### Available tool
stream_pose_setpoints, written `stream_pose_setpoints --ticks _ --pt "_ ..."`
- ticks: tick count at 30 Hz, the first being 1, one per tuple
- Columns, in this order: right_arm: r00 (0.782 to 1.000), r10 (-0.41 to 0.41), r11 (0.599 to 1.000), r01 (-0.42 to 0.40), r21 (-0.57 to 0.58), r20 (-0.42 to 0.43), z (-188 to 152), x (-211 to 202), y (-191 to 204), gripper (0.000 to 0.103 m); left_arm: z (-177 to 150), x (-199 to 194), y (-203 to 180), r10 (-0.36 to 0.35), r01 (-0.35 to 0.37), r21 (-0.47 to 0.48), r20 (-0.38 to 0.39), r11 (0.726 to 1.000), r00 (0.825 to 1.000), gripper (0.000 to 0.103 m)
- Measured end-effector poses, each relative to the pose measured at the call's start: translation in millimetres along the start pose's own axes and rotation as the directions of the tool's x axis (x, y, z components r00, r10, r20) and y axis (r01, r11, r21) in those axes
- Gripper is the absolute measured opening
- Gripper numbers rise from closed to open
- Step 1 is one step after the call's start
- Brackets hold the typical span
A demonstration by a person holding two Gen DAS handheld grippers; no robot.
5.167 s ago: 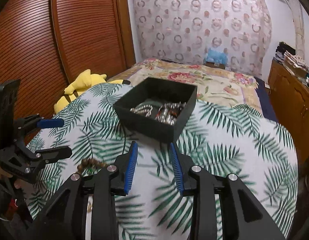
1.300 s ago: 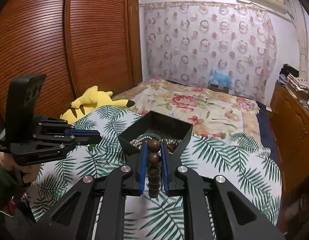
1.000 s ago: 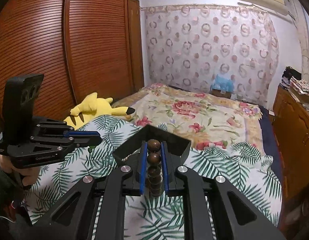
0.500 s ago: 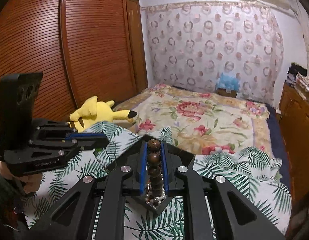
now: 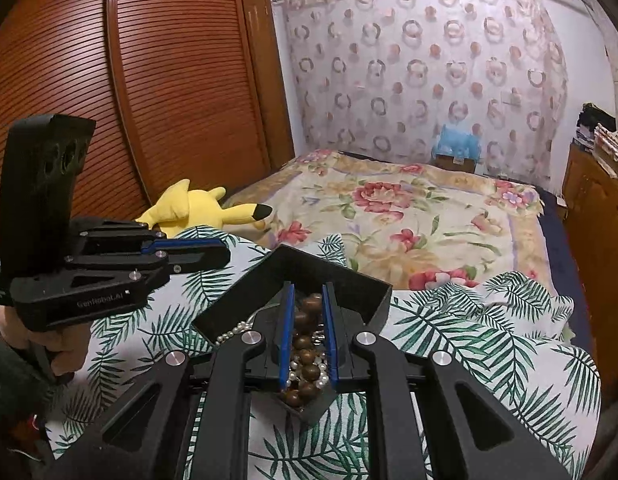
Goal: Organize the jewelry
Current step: 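Lower the earring and bracelet into the black box and open both grippers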
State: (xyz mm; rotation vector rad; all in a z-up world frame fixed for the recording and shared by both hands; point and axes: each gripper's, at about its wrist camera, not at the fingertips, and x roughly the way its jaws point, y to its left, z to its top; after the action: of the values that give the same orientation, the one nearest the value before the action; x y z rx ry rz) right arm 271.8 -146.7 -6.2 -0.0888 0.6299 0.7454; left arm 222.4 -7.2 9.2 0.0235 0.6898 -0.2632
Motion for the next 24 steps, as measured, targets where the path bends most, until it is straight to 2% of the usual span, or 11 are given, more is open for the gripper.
stream_pose_setpoints --ticks 13,24 --pt "1.000 -0.029 1.000 0.029 -0.007 -0.011 -4.4 -9.2 1.9 0.016 4.8 1.5 1.2 0.016 -0.016 0.003 -0.003 1.000 1.000 0.005" --pt "0.999 -0.034 0.999 0.034 -0.010 -0.028 -28.9 -29.4 22.0 0.016 -26.9 -17.3 -4.4 0.030 -0.030 -0.001 -0.014 1.000 0.999 0.005"
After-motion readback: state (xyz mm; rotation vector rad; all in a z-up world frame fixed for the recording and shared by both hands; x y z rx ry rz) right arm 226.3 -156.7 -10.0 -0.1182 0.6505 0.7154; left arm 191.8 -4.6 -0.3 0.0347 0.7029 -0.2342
